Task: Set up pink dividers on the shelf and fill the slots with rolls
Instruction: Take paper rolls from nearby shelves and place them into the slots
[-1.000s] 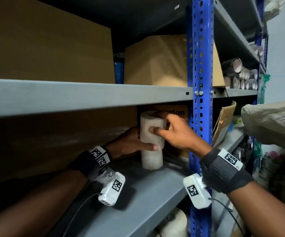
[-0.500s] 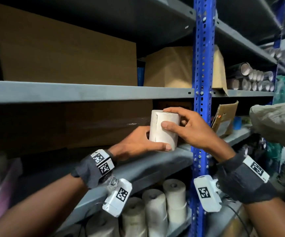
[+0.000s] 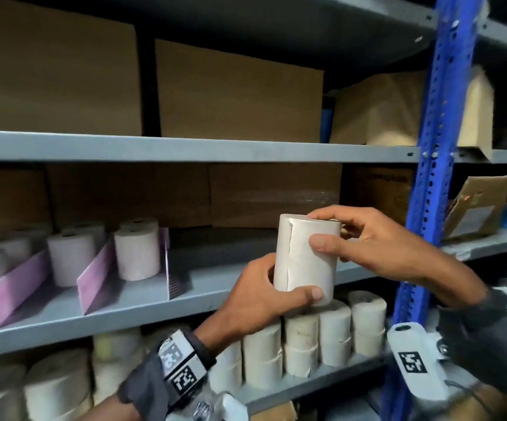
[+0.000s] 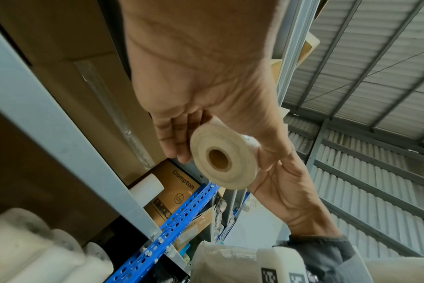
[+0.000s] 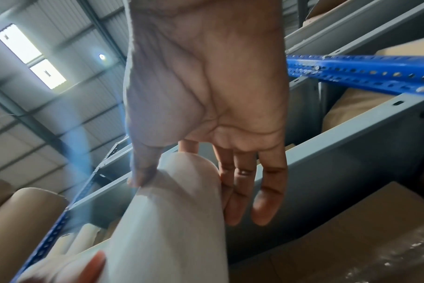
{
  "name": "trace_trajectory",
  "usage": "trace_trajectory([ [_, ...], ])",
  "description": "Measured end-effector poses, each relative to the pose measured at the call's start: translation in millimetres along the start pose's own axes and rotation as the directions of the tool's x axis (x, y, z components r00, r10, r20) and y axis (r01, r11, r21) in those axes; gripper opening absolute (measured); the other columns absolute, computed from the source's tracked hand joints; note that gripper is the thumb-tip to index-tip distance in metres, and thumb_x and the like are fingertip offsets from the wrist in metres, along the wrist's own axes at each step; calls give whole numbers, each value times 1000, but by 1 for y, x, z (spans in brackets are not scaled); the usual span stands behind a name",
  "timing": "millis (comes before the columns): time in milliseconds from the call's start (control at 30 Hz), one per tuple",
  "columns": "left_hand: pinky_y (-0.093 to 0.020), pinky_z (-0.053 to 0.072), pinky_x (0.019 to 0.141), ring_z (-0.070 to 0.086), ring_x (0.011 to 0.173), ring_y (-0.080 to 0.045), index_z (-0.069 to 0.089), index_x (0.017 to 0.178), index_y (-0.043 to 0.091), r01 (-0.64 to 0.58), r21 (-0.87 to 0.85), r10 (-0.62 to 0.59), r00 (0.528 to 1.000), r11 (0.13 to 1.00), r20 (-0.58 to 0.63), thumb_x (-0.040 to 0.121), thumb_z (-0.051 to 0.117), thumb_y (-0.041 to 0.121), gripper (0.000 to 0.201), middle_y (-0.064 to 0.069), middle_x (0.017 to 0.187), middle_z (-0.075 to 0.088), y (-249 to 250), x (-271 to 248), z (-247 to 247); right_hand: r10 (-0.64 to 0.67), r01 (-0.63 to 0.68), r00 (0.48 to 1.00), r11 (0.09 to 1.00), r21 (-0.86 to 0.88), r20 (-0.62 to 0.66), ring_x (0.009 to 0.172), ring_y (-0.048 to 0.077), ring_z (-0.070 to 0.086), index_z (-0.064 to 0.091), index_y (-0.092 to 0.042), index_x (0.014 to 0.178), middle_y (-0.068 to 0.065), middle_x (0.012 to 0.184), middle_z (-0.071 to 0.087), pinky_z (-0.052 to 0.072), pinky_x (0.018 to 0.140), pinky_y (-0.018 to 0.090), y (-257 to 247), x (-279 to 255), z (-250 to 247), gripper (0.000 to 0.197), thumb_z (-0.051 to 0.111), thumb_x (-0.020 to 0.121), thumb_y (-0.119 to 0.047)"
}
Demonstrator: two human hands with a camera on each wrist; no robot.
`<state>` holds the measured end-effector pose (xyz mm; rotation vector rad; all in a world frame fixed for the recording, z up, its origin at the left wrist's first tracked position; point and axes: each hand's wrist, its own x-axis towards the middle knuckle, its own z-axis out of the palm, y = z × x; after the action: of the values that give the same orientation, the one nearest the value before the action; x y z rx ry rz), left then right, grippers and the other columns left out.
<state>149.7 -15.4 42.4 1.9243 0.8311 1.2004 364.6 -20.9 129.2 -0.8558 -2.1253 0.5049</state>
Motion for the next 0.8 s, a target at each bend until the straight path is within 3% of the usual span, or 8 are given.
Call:
trace_trajectory([
  [67,-41,62,88,72,105,-12,65,120,32,7,17,-7,999,1000,-32,70,87,47,57,8,114,74,2,-25,-8,-3,4,998,1000,-24,61,99,-3,65,66,-49,112,-21,110,69,50,74,11,-16,-2,11,38,71,75,-57],
  [167,-39,63,88,71,105,-9,65,118,37,17,53,-12,996,998,-83,71,87,48,53,11,114,74,6,-65,-25,-16,24,989,998,-51,149,104,0,65,66,-49,113,-21,113,69,55,81,24,-40,-2,34,42,70,75,-65],
  [300,-46,62,88,70,107,-13,63,123,35,39,110,-22,988,993,-152,72,86,52,58,8,117,72,11,-118,-46,-45,61,971,996,-61,235,104,-2,64,67,-49,111,-22,114,68,51,84,27,-70,-5,70,47,68,71,-73],
  [433,-47,61,88,70,108,-15,63,127,33,70,104,-42,969,992,-245,74,88,42,59,6,118,72,11,-177,-72,-46,60,965,997,-48,258,111,-1,61,68,-47,112,-24,120,66,52,94,40,-97,-7,120,60,68,62,-82],
  [500,-41,60,91,68,113,-14,60,131,36,73,87,-43,951,994,-305,76,87,38,62,8,123,71,10,-207,-84,-55,69,964,997,-42,260,114,-5,57,66,-50,112,-29,121,63,49,99,40,-110,-9,148,60,68,61,-81],
  [600,-26,58,89,66,114,-7,54,136,47,69,126,-12,914,990,-406,79,85,42,66,17,126,69,8,-249,-97,-89,92,956,996,1,280,113,-11,55,66,-54,109,-33,119,61,49,89,28,-132,-10,185,47,71,66,-73],
  [700,-23,56,92,63,115,1,50,137,53,94,189,22,846,977,-533,81,82,45,64,26,126,66,8,-284,-102,-120,131,948,991,-16,294,113,-17,51,62,-66,103,-43,115,57,44,82,16,-152,-6,216,39,71,65,-71],
  [800,-7,46,88,59,117,7,49,133,58,149,287,78,756,946,-649,83,76,51,57,34,126,62,6,-305,-108,-126,151,954,986,-72,273,112,-12,52,65,-60,104,-36,114,61,50,89,26,-162,7,243,46,66,62,-78],
])
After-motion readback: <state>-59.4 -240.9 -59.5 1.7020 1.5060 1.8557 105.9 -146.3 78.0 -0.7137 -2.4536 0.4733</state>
